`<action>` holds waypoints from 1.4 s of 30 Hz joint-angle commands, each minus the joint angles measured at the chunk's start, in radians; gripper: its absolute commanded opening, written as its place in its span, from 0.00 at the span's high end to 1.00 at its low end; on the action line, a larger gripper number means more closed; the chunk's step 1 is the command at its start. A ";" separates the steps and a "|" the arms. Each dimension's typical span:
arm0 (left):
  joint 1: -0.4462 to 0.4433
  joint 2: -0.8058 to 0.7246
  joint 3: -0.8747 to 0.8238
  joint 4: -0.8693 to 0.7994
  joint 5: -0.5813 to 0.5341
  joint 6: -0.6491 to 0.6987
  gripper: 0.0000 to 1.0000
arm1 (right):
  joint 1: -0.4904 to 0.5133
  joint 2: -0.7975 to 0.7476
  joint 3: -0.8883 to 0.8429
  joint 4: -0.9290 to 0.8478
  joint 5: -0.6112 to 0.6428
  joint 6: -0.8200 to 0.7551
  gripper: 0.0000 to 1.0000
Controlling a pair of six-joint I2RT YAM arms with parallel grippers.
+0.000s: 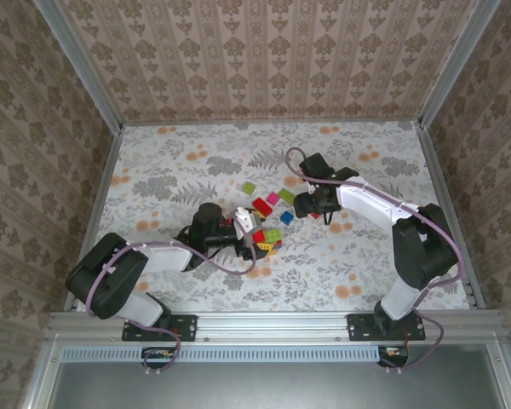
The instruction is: Assemble a carrot with lego
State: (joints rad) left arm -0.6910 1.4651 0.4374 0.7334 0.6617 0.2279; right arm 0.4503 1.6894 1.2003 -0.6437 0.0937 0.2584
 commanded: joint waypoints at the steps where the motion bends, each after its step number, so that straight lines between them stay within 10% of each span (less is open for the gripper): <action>1: 0.009 0.014 0.006 0.052 0.065 -0.032 0.16 | -0.017 0.022 -0.011 0.036 -0.026 -0.046 0.24; 42: 0.011 0.138 0.045 0.083 0.128 -0.026 0.53 | -0.106 0.180 0.004 0.059 -0.111 -0.228 0.26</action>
State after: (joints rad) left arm -0.6853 1.5917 0.4664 0.8154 0.7635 0.1799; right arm 0.3428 1.8420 1.1690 -0.5568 -0.0078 0.0513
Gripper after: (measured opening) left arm 0.476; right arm 0.743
